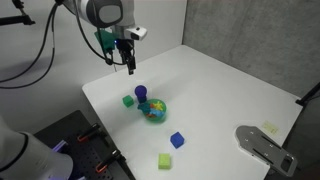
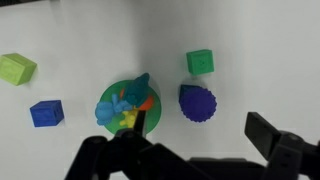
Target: Remove the green block from the bowl
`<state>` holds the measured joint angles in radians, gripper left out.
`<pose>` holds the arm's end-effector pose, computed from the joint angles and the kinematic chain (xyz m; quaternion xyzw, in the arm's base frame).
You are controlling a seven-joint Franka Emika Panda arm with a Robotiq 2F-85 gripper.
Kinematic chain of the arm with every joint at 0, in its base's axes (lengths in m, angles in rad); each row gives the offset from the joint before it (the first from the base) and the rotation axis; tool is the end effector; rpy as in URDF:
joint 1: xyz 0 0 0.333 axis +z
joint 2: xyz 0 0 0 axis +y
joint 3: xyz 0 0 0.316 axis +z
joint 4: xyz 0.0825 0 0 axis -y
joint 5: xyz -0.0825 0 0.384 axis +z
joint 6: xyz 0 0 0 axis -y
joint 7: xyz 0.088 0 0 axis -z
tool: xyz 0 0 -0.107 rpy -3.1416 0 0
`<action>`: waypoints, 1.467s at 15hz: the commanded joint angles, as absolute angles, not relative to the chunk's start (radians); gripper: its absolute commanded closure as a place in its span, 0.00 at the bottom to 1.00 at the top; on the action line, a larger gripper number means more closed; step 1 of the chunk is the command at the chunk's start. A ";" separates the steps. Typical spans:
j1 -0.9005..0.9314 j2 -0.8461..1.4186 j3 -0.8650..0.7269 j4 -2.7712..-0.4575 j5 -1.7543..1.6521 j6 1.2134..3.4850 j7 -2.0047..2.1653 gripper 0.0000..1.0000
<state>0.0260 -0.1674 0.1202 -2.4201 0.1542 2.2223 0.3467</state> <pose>0.4582 0.0724 0.3704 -0.9875 0.1482 0.0271 0.0453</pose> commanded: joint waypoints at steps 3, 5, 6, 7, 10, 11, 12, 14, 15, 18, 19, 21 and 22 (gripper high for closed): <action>0.023 -0.026 0.089 -2.438 0.063 2.415 0.369 0.00; 0.024 0.029 0.074 -2.445 0.021 2.470 0.386 0.00; 0.025 0.056 0.065 -2.444 0.006 2.487 0.392 0.00; 0.025 0.084 0.053 -2.443 -0.011 2.503 0.403 0.00; 0.032 0.156 0.020 -2.434 -0.034 2.522 0.420 0.00; 0.036 0.177 0.008 -2.434 -0.046 2.526 0.436 0.00; 0.041 0.196 -0.005 -2.432 -0.054 2.524 0.455 0.00; 0.051 0.226 -0.021 -2.437 -0.048 2.529 0.489 0.00; 0.058 0.239 -0.029 -2.439 -0.040 2.531 0.516 0.00; 0.071 0.271 -0.041 -2.439 -0.010 2.533 0.576 0.00; 0.074 0.279 -0.042 -2.438 0.004 2.535 0.589 0.00; 0.077 0.296 -0.040 -2.435 0.028 2.544 0.600 0.00; 0.075 0.305 -0.033 -2.432 0.051 2.550 0.591 0.00</action>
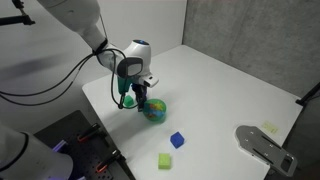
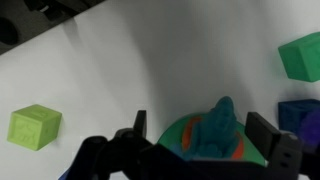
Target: Remove the green block from the bowl
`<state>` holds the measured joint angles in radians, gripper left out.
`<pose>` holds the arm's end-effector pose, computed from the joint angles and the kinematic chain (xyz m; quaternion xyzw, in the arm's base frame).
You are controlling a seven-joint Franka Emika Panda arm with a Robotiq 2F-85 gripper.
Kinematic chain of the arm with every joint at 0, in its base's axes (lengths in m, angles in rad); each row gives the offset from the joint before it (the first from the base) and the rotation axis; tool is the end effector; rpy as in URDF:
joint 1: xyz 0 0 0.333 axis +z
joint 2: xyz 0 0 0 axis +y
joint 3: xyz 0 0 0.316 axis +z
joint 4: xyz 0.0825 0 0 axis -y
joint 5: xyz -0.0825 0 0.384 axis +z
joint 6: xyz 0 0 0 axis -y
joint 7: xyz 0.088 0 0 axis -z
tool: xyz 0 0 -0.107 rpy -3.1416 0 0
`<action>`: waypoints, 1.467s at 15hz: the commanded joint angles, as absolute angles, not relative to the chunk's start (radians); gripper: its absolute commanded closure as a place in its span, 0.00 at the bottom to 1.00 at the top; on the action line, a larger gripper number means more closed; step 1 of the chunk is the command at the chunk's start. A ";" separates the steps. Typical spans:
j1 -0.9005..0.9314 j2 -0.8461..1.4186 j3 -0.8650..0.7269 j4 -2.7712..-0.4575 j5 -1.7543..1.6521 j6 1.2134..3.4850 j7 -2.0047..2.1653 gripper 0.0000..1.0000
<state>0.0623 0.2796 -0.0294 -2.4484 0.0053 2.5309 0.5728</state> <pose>0.4615 0.0144 0.1734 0.9585 -0.2675 -0.0930 0.0320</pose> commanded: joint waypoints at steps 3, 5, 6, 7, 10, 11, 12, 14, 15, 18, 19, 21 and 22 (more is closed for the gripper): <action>0.078 0.331 -0.023 -2.426 0.108 2.581 0.574 0.00; 0.077 0.346 -0.015 -2.422 0.151 2.611 0.562 0.00; 0.080 0.355 -0.012 -2.419 0.168 2.628 0.560 0.00; 0.081 0.363 -0.008 -2.416 0.186 2.642 0.559 0.00; 0.107 0.388 -0.022 -2.413 0.180 2.700 0.576 0.00; 0.112 0.398 -0.023 -2.412 0.181 2.716 0.575 0.00; 0.119 0.407 -0.027 -2.412 0.177 2.735 0.579 0.00; 0.139 0.428 -0.035 -2.409 0.167 2.766 0.585 0.00; 0.145 0.436 -0.036 -2.407 0.169 2.775 0.584 0.00; 0.174 0.458 -0.057 -2.400 0.159 2.794 0.588 0.25; 0.183 0.461 -0.063 -2.399 0.157 2.798 0.588 0.26; 0.197 0.460 -0.076 -2.400 0.154 2.799 0.588 0.42; 0.204 0.452 -0.085 -2.402 0.151 2.795 0.590 0.51</action>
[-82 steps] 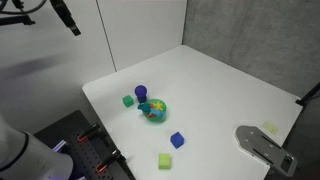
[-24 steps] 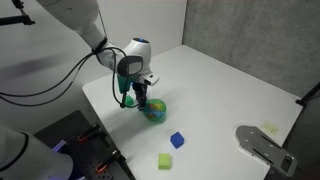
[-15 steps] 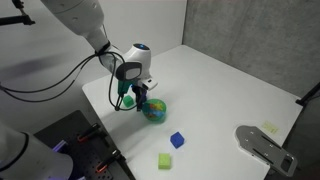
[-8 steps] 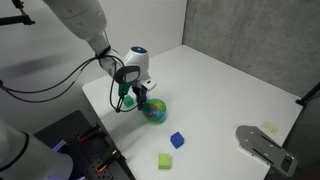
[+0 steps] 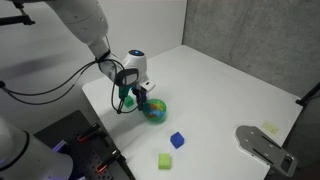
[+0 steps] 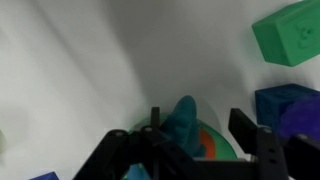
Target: Remove the green block from the bowl
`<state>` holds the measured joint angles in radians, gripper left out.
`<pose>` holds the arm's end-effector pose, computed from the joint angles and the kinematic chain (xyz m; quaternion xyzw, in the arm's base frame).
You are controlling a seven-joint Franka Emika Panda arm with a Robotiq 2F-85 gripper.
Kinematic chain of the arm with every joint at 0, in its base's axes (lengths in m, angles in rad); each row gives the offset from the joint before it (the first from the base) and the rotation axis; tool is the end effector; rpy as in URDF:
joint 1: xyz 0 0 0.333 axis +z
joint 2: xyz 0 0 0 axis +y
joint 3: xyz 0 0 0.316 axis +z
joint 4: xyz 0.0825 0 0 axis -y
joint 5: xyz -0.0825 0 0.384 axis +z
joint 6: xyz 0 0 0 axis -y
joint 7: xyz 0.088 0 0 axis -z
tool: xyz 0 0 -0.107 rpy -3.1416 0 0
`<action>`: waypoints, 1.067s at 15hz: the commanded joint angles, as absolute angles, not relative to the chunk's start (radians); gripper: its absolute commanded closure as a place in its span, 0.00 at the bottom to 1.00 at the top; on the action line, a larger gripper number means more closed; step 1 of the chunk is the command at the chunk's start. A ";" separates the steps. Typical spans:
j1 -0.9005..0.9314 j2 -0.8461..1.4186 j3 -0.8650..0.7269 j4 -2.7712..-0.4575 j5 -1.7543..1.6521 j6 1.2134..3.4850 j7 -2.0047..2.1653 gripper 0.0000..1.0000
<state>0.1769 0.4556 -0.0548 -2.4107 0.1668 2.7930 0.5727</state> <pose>0.4741 0.0480 0.1205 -0.9540 0.2976 0.0378 0.0007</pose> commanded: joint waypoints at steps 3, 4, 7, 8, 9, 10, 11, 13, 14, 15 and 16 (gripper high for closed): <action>0.206 0.416 -0.099 -2.421 0.152 2.781 0.582 0.73; 0.204 0.402 -0.103 -2.426 0.152 2.775 0.579 0.82; 0.189 0.353 -0.099 -2.442 0.160 2.749 0.567 0.91; 0.180 0.330 -0.094 -2.446 0.166 2.735 0.561 0.95; 0.168 0.308 -0.083 -2.448 0.176 2.718 0.551 0.97; 0.163 0.286 -0.083 -2.449 0.175 2.699 0.552 0.94; 0.153 0.261 -0.080 -2.446 0.177 2.677 0.548 0.94; 0.142 0.226 -0.091 -2.431 0.161 2.635 0.560 0.97; 0.131 0.213 -0.097 -2.419 0.153 2.614 0.565 0.95; 0.117 0.204 -0.105 -2.408 0.144 2.594 0.571 0.95; 0.102 0.196 -0.109 -2.399 0.140 2.576 0.572 0.95</action>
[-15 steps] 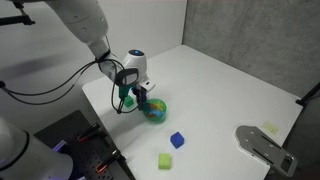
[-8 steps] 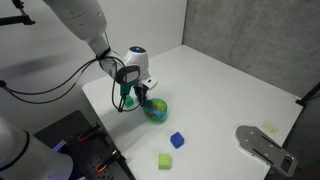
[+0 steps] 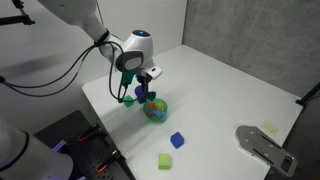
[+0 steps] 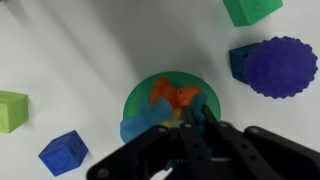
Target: Remove the green block from the bowl
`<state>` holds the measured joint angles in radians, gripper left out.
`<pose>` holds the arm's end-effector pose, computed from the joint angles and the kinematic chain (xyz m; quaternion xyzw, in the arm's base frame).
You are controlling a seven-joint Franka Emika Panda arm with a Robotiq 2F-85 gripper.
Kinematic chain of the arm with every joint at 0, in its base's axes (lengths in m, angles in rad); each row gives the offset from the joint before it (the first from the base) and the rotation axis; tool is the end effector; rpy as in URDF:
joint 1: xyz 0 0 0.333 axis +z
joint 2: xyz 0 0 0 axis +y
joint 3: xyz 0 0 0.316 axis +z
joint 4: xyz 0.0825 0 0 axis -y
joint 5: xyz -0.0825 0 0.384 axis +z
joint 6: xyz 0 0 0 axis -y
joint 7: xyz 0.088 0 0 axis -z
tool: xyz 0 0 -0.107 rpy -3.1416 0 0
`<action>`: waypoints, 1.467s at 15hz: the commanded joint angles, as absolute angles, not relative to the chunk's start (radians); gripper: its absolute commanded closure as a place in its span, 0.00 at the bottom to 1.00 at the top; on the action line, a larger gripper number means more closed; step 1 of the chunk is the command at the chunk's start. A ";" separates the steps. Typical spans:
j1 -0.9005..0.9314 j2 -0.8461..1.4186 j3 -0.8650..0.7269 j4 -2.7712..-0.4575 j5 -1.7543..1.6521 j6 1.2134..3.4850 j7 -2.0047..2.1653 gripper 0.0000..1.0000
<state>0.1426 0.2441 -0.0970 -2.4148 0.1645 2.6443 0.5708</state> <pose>0.4938 0.0168 0.2101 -0.9444 0.3275 0.0138 0.0240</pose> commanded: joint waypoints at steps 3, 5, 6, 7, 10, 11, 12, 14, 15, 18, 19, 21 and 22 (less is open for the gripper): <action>0.053 0.188 -0.138 -2.380 0.107 2.537 0.580 0.95; 0.020 0.193 -0.160 -2.372 0.084 2.524 0.582 0.95; 0.003 0.199 -0.173 -2.368 0.074 2.517 0.583 0.95; -0.011 0.203 -0.187 -2.364 0.061 2.509 0.586 0.95; -0.053 0.229 -0.231 -2.354 0.019 2.501 0.595 0.95; -0.063 0.237 -0.246 -2.348 0.005 2.497 0.600 0.95; -0.076 0.252 -0.259 -2.342 -0.002 2.494 0.599 0.95; -0.093 0.277 -0.284 -2.333 -0.015 2.488 0.604 0.95; -0.099 0.290 -0.295 -2.328 -0.021 2.484 0.604 0.95; -0.113 0.331 -0.321 -2.310 -0.016 2.473 0.602 0.95; -0.115 0.342 -0.327 -2.306 -0.013 2.470 0.602 0.62; -0.114 0.352 -0.333 -2.298 -0.005 2.460 0.596 0.55; -0.112 0.353 -0.332 -2.295 -0.001 2.451 0.592 0.46</action>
